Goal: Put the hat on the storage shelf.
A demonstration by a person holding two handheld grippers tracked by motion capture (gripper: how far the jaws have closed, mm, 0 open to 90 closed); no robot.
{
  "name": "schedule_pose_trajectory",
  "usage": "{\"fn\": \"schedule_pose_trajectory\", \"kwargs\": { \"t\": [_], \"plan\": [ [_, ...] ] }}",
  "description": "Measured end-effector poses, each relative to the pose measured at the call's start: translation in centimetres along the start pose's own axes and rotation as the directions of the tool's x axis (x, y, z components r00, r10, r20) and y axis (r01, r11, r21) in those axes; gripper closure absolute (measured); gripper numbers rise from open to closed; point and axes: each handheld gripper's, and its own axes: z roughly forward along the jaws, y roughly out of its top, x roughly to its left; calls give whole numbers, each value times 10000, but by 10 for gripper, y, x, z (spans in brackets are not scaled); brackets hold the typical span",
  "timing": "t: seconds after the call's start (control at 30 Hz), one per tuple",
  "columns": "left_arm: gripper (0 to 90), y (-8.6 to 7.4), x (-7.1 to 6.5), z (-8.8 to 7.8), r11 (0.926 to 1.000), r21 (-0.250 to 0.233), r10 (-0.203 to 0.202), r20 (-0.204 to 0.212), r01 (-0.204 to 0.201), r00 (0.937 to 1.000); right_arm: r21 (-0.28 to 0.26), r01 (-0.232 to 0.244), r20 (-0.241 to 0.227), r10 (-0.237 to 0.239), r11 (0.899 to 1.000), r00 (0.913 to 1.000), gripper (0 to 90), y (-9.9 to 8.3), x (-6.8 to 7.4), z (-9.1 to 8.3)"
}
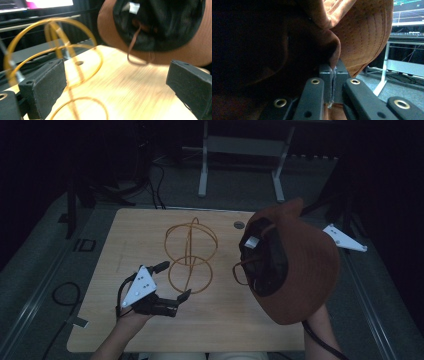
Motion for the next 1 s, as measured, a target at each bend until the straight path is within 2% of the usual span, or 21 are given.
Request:
{"fn": "schedule_pose_trajectory", "kwargs": {
  "t": [0.07, 0.1, 0.23, 0.37, 0.47, 0.5, 0.53, 0.57, 0.63, 0.73, 0.9, 1.0],
  "plan": [
    [35, -12, 2, -8, 10000, 27, 94, -358, -93, 9993, 84, 91, -12, -91, 9999, 10000, 886, 4, 0, 10],
    [35, -23, 5, -14, 10000, 39, -27, -449, 29, 9990, 91, 112, 30, -112, 9999, 9999, 887, 7, 1, 17],
    [35, -48, 10, -28, 9975, -205, -692, -560, 681, 9960, 197, 263, 52, -264, 9995, 9996, 886, 17, 1, 42],
    [36, -71, 12, -40, 9944, -378, -1015, -861, 985, 9911, 219, 497, 280, -503, 9985, 9983, 886, 29, 2, 62],
    [38, -82, 13, -45, 9908, -503, -1297, -909, 1256, 9874, 256, 870, 455, -881, 9959, 9951, 886, 40, 7, 77],
    [38, -82, 13, -45, 9908, -503, -1297, -909, 1256, 9874, 256, 870, 455, -881, 9959, 9951, 886, 40, 7, 77],
    [38, -91, 13, -49, 9862, -678, -1576, -1037, 1511, 9821, 240, 911, 420, -921, 9956, 9949, 886, 42, 8, 81],
    [40, -94, 14, -50, 9854, -692, -1622, -1098, 1553, 9806, 101, 850, 232, -852, 9963, 9961, 886, 50, 11, 93],
    [41, -97, 14, -51, 9840, -714, -1707, -1147, 1633, 9786, -141, 908, -38, -909, 9958, 9959, 886, 55, 16, 101],
    [42, -99, 16, -53, 9832, -740, -1748, -1215, 1667, 9771, -147, 970, -57, -971, 9952, 9953, 886, 61, 25, 115],
    [46, -102, 18, -54, 9825, -728, -1793, -1236, 1713, 9760, 104, 1087, -294, -1083, 9940, 9937, 886, 61, 43, 139],
    [48, -103, 18, -54, 9819, -701, -1837, -1245, 1760, 9751, 121, 768, -670, -758, 9970, 9949, 885, 58, 55, 150]
  ]
}}
